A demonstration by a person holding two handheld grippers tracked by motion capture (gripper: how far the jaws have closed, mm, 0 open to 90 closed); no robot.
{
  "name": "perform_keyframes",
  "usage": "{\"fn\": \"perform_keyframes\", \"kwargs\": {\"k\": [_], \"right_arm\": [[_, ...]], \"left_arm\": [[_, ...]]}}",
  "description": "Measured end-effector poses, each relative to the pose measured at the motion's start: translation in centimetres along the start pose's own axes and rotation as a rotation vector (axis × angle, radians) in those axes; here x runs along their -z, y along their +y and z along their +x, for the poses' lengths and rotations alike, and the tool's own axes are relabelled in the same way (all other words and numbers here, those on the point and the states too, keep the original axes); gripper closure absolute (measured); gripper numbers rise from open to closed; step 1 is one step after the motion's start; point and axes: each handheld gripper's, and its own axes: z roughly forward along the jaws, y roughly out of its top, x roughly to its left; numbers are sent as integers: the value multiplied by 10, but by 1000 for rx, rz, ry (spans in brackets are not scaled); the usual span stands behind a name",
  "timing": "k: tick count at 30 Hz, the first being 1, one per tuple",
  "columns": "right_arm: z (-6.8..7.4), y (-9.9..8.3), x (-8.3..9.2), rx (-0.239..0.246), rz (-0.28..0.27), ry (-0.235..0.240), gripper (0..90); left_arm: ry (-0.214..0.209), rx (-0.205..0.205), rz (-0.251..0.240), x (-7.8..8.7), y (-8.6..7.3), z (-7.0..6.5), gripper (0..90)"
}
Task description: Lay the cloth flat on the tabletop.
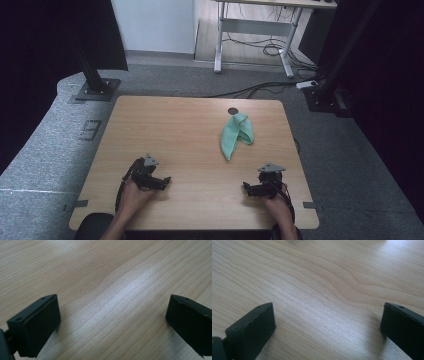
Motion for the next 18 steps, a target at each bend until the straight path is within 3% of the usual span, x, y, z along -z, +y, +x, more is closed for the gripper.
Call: {"fn": "perform_keyframes", "kwargs": {"k": [18], "right_arm": [[0, 0, 0, -1, -1, 2, 0]], "left_arm": [[-5, -6, 0, -2, 3, 0, 0]]}}
